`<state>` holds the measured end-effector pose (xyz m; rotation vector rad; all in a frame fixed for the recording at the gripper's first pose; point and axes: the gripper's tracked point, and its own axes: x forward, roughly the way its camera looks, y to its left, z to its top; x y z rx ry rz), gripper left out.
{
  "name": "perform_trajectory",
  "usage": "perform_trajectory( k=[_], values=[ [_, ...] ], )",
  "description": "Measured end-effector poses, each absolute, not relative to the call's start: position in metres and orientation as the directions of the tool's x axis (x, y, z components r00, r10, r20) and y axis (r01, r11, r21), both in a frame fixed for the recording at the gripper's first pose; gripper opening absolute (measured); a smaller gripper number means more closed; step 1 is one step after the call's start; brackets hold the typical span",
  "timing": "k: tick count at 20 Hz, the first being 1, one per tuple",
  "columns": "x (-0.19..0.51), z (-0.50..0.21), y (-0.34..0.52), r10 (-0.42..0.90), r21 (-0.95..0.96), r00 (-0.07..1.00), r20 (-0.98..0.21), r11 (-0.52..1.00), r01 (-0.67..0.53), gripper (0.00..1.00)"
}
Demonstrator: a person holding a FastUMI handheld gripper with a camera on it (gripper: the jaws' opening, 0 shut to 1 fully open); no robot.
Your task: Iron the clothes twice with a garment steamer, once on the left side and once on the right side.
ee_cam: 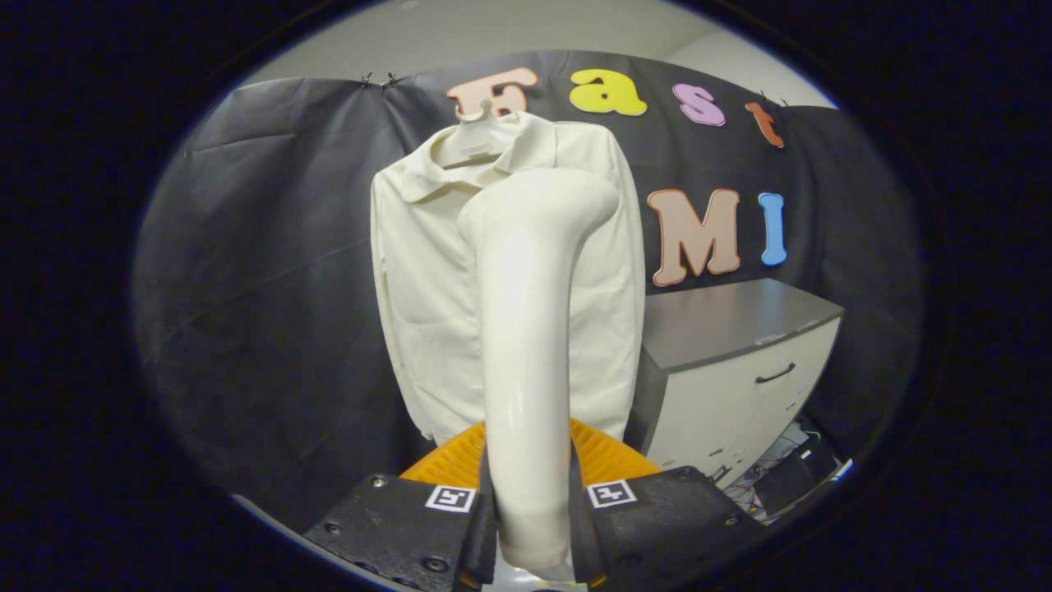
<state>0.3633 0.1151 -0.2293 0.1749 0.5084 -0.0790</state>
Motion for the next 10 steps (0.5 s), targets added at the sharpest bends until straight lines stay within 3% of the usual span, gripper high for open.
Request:
perform_trajectory(
  k=[10],
  values=[
    [0.460,-0.233,0.076,0.002,0.183,0.894,-0.447,0.979,0.089,0.35]
  ],
)
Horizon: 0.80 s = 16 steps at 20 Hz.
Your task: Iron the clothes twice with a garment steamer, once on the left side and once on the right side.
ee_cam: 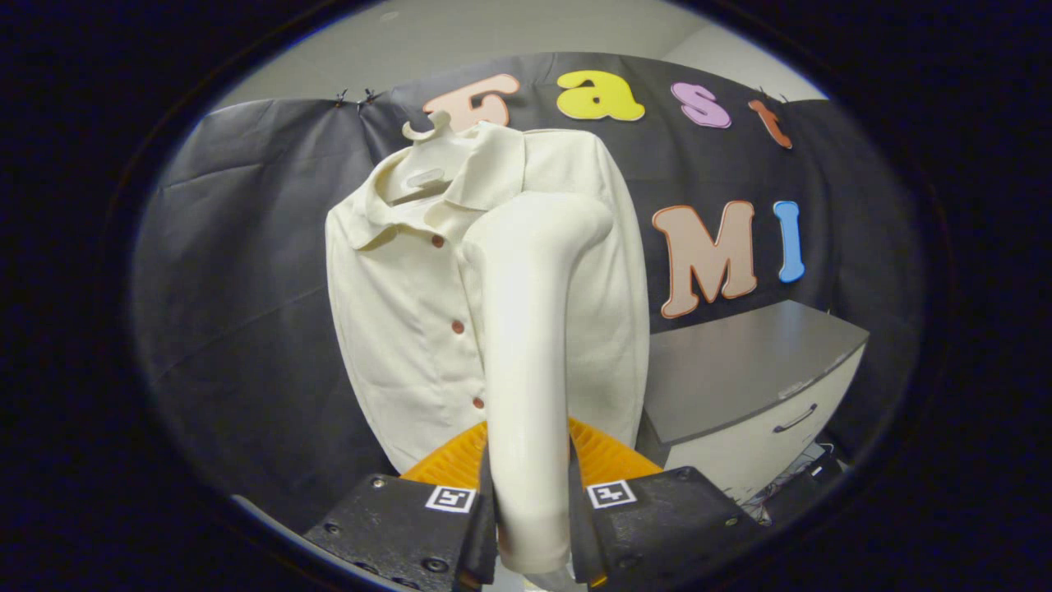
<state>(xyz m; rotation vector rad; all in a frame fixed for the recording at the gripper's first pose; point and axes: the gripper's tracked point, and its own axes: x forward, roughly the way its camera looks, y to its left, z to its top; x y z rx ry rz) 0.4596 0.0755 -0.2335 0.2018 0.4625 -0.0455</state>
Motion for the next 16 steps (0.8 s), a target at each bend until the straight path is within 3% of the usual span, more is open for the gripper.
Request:
perform_trajectory(
  k=[7,16],
  values=[
    [0.483,-0.262,0.074,0.048,0.206,0.893,-0.448,0.977,0.051,0.35],
    [0.456,-0.359,0.087,0.105,0.234,0.814,-0.572,0.971,0.040,0.35]
  ],
)
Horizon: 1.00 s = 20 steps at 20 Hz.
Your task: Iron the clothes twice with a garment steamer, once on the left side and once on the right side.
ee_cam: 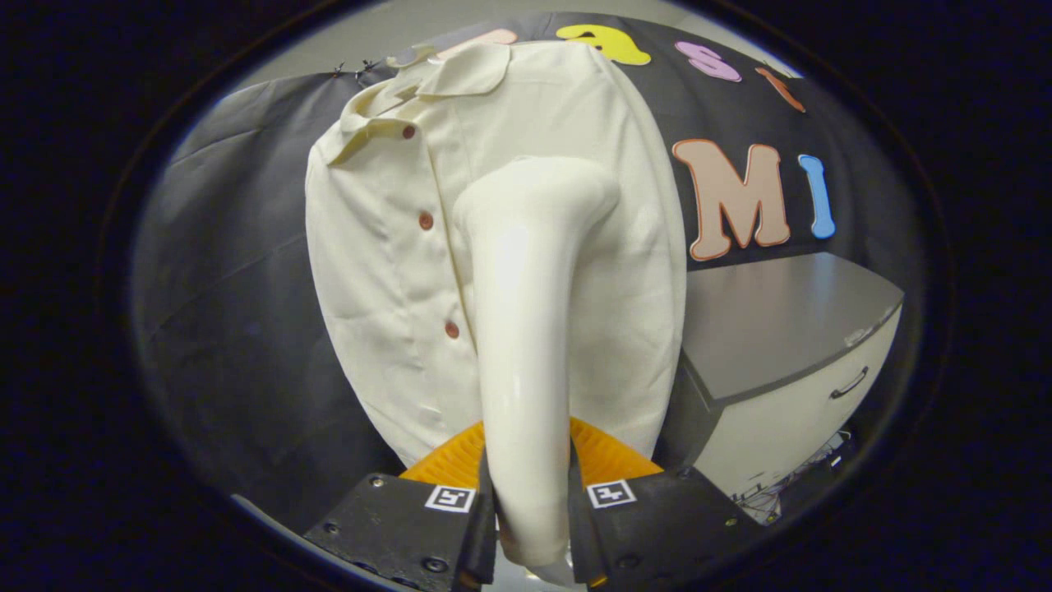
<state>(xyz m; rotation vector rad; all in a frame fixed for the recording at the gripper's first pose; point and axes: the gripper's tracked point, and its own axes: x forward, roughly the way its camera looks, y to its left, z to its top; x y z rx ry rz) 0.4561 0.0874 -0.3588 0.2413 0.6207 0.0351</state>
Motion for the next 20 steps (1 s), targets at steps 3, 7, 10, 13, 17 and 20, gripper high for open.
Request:
perform_trajectory(
  k=[3,7,10,13,17,20],
  values=[
    [0.449,-0.376,0.089,0.109,0.242,0.796,-0.595,0.969,0.048,0.35],
    [0.445,-0.400,0.092,0.119,0.245,0.773,-0.623,0.968,0.048,0.35],
    [0.436,-0.420,0.095,0.125,0.249,0.750,-0.650,0.967,0.054,0.36],
    [0.426,-0.442,0.098,0.138,0.261,0.717,-0.683,0.963,0.063,0.36],
    [0.411,-0.463,0.096,0.148,0.272,0.683,-0.715,0.959,0.078,0.36],
    [0.398,-0.482,0.098,0.158,0.279,0.653,-0.741,0.956,0.086,0.36]
  ],
)
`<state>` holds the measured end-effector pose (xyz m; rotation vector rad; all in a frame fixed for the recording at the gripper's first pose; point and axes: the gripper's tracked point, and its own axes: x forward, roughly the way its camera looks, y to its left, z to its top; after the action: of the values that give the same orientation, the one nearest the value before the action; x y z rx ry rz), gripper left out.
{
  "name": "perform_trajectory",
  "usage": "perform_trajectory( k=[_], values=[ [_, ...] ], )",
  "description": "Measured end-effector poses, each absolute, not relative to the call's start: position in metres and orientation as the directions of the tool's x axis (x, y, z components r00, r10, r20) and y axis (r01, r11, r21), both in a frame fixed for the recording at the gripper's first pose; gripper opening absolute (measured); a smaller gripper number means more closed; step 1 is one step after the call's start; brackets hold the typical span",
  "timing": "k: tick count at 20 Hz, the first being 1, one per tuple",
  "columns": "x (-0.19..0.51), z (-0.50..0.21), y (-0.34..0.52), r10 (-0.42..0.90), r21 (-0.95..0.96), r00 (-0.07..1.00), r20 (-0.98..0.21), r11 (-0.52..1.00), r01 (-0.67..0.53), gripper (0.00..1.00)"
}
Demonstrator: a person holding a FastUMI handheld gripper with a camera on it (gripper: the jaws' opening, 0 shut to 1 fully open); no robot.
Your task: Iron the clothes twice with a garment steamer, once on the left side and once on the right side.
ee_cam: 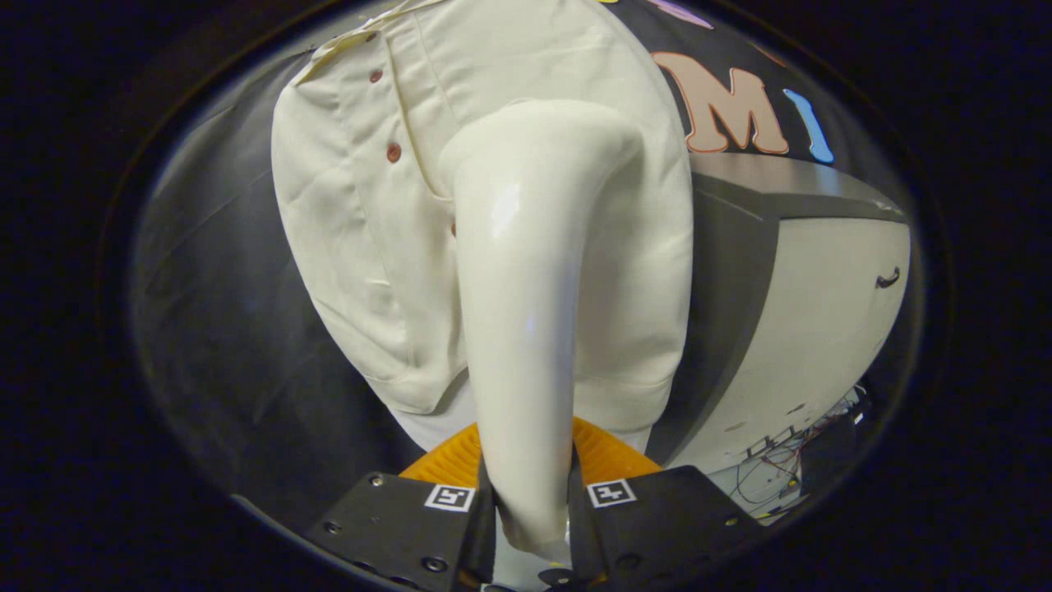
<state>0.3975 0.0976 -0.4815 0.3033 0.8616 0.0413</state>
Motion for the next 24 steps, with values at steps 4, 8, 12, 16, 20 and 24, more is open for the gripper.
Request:
perform_trajectory(
  k=[4,8,12,16,20,24],
  values=[
    [0.386,-0.496,0.095,0.165,0.295,0.634,-0.756,0.950,0.104,0.36],
    [0.369,-0.499,0.094,0.184,0.322,0.622,-0.761,0.940,0.117,0.36],
    [0.349,-0.482,0.096,0.179,0.327,0.642,-0.745,0.938,0.119,0.36],
    [0.316,-0.439,0.099,0.137,0.329,0.684,-0.716,0.931,0.159,0.36],
    [0.274,-0.381,0.102,0.088,0.309,0.727,-0.681,0.935,0.176,0.35],
    [0.228,-0.319,0.098,0.032,0.290,0.774,-0.632,0.936,0.198,0.35]
  ],
)
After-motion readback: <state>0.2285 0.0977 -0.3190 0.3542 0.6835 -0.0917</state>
